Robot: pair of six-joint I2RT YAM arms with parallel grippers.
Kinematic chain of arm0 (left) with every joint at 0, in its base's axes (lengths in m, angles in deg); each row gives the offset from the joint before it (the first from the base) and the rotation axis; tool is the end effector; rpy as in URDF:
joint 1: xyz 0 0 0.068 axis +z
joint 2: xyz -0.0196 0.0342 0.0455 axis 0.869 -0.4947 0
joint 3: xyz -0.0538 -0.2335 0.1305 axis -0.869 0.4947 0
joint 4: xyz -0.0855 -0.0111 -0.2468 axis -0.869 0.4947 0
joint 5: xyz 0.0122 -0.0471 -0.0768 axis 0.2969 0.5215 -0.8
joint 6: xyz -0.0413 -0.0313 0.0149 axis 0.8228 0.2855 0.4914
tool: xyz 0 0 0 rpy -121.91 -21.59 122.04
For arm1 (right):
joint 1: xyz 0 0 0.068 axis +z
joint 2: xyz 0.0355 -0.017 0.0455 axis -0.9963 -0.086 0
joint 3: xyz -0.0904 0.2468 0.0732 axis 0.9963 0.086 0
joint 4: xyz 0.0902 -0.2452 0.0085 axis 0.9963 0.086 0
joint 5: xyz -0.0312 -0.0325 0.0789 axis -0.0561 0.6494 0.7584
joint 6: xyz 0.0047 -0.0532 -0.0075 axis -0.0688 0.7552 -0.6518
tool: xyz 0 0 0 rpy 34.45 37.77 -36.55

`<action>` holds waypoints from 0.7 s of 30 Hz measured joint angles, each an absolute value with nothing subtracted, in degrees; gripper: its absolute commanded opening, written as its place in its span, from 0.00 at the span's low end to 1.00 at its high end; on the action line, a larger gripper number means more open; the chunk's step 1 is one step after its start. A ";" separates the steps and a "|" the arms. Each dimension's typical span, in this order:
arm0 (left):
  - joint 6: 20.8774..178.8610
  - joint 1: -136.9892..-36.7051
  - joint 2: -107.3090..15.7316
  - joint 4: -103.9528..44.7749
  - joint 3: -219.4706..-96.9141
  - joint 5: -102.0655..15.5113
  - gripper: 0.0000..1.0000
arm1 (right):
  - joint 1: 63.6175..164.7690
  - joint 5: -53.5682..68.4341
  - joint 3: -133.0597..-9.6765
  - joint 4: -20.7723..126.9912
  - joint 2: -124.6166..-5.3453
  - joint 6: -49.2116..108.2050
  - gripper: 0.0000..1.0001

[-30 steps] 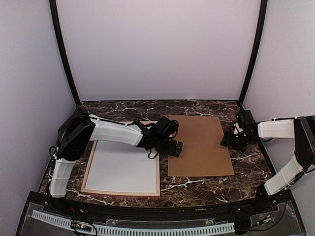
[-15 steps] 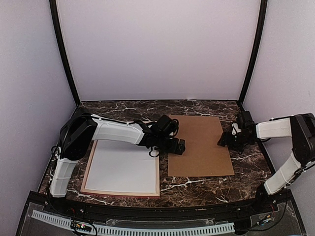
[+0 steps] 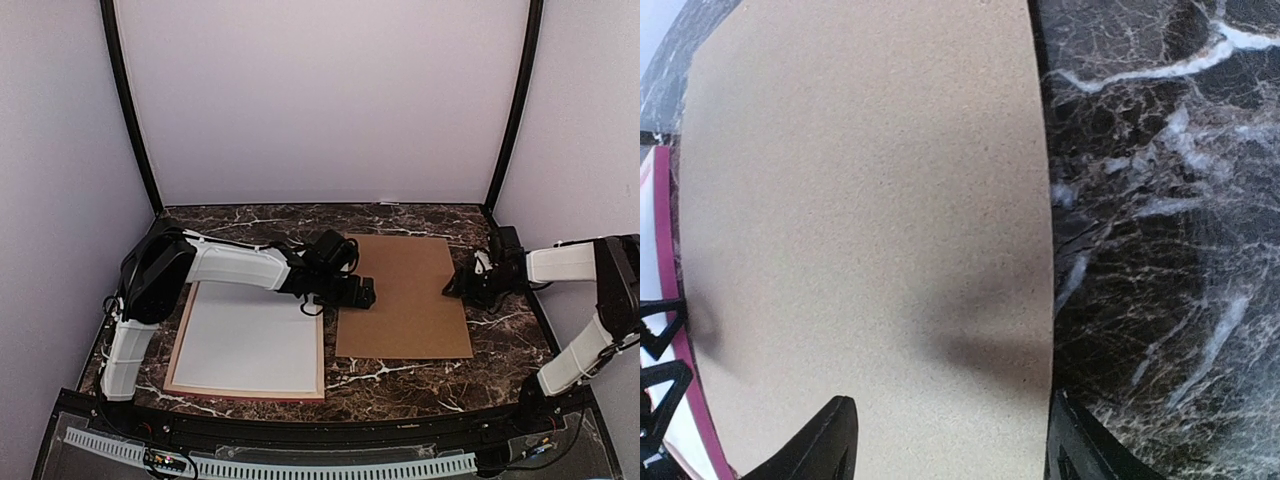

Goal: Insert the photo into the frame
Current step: Turn over the backboard.

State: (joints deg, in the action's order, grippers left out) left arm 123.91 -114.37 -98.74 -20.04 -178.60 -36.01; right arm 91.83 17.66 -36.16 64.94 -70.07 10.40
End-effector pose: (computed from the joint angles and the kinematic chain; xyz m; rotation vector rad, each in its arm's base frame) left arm 0.2919 -0.4029 0.1509 0.4035 2.4328 -0.7667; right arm 0.2699 0.0430 0.1517 0.3212 2.6133 0.6078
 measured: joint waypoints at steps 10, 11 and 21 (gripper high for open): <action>124.78 -113.23 -97.03 -20.76 -175.91 -35.11 0.99 | 90.39 27.58 -37.16 66.69 -62.27 10.31 0.55; 124.80 -113.14 -96.88 -20.76 -175.67 -35.00 0.99 | 90.30 28.59 -37.43 66.60 -61.81 10.31 0.54; 126.22 -112.79 -94.85 -21.88 -173.13 -36.69 0.99 | 89.93 40.92 -39.04 62.03 -54.60 6.88 0.49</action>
State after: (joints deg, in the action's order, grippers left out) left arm 126.22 -112.79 -94.85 -21.88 -173.13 -36.69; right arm 89.93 40.92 -39.04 62.03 -54.60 6.88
